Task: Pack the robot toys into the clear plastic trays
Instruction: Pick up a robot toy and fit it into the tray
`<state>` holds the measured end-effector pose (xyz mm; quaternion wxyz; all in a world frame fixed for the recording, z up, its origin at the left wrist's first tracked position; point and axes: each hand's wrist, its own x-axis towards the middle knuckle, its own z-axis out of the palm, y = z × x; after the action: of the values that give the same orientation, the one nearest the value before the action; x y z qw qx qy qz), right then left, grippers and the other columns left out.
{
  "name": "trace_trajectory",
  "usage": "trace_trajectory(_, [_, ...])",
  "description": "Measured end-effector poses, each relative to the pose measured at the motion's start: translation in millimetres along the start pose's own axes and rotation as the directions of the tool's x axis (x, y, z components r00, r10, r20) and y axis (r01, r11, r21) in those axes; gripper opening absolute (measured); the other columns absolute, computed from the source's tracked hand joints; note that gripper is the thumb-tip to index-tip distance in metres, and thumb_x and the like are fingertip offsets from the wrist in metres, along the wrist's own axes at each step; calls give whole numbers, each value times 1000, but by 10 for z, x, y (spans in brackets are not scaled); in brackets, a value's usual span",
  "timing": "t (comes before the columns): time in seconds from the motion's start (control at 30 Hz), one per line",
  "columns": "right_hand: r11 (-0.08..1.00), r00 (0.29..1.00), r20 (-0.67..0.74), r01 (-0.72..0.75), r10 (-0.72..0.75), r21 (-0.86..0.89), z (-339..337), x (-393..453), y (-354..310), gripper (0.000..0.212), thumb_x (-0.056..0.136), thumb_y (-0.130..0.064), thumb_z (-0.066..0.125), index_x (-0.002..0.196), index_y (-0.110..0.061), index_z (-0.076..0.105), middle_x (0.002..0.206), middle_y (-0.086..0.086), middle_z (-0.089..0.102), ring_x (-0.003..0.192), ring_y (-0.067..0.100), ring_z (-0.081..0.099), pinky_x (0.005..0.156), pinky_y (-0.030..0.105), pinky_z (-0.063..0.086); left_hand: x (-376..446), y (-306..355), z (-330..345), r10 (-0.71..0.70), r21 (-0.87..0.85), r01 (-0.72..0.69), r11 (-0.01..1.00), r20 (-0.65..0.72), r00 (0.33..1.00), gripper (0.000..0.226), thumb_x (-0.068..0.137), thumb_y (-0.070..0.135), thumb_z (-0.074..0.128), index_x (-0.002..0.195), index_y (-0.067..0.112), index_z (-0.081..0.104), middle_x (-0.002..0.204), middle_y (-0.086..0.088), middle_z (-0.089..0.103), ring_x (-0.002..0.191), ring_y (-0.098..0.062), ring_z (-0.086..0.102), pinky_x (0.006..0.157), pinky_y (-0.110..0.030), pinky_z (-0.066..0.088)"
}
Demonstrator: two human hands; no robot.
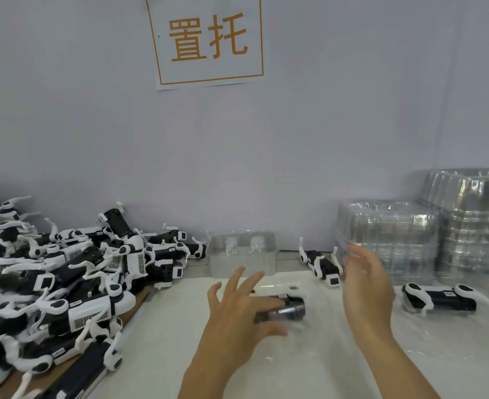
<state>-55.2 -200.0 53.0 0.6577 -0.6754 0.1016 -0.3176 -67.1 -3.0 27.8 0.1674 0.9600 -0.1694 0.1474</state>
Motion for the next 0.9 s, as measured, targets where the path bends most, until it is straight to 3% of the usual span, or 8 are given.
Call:
trace_trajectory(0.1, [957, 973, 126, 215, -193, -194, 83, -118, -6, 30, 92, -5, 50, 108, -23, 67, 108, -5, 67, 97, 4, 61, 80, 24, 46, -33, 30, 44, -141, -193, 134, 972, -25, 990, 59, 70, 78, 60, 125, 57, 53, 142, 39, 14, 143, 5, -1, 116, -36, -2])
trace_trajectory(0.2, [833, 848, 407, 472, -339, -290, 320, -387, 12, 32, 92, -15, 53, 119, -27, 67, 116, -11, 66, 113, 11, 56, 100, 36, 43, -32, -56, 41, -462, -536, 297, 791, -204, 863, 30, 91, 53, 60, 118, 41, 57, 132, 20, 47, 130, -5, 40, 108, -36, 30])
trace_trajectory(0.3, [619, 638, 724, 687, -263, -381, 569, -696, 55, 42, 96, -46, 37, 137, -45, 47, 138, -19, 48, 132, 8, 35, 106, 39, 26, -42, -196, 29, -706, -786, 372, 494, -113, 699, 15, 100, 28, 51, 94, 21, 64, 103, -4, 67, 96, -24, 64, 89, -41, 50])
trace_trajectory(0.37, [547, 577, 806, 722, -136, -424, 635, -809, 121, 43, 99, -55, 32, 141, -52, 37, 143, -15, 42, 137, 13, 26, 104, 40, 21, -58, -262, 26, -753, -859, 369, 356, -29, 657, 18, 100, 21, 49, 91, 18, 65, 95, -8, 67, 86, -27, 65, 87, -48, 54])
trace_trajectory(0.47, [484, 583, 809, 731, -78, -480, 588, -790, 152, 41, 100, -52, 38, 141, -49, 41, 134, -12, 48, 134, 16, 28, 103, 40, 25, -44, -332, 19, -776, -836, 379, 398, -87, 624, 16, 99, 20, 50, 91, 21, 64, 97, -4, 66, 87, -25, 64, 79, -41, 51])
trace_trajectory(0.6, [482, 714, 695, 639, -81, -600, 398, -558, 126, 38, 97, -43, 43, 135, -48, 48, 128, -13, 54, 125, 17, 37, 98, 38, 30, 23, -274, 31, -707, -740, 351, 573, -230, 669, 20, 97, 12, 49, 90, 25, 62, 94, 5, 64, 77, -18, 61, 58, -26, 42])
trace_trajectory(0.73, [456, 822, 569, 514, -21, -726, 124, -265, 146, 36, 96, -44, 46, 132, -50, 52, 127, -11, 55, 124, 18, 40, 99, 36, 32, 198, -108, 125, -571, -634, 292, 716, -292, 767, 18, 94, 10, 51, 94, 26, 60, 100, 3, 62, 93, -21, 58, 78, -37, 50])
trace_trajectory(0.9, [431, 811, 585, 535, -20, -727, 137, -267, 143, 41, 96, -40, 46, 137, -44, 46, 135, -12, 41, 131, 17, 29, 103, 39, 22, 586, -241, 225, -346, -306, 250, 919, -318, 883, 23, 94, 15, 54, 115, 26, 54, 117, 5, 52, 112, -17, 46, 83, -29, 40])
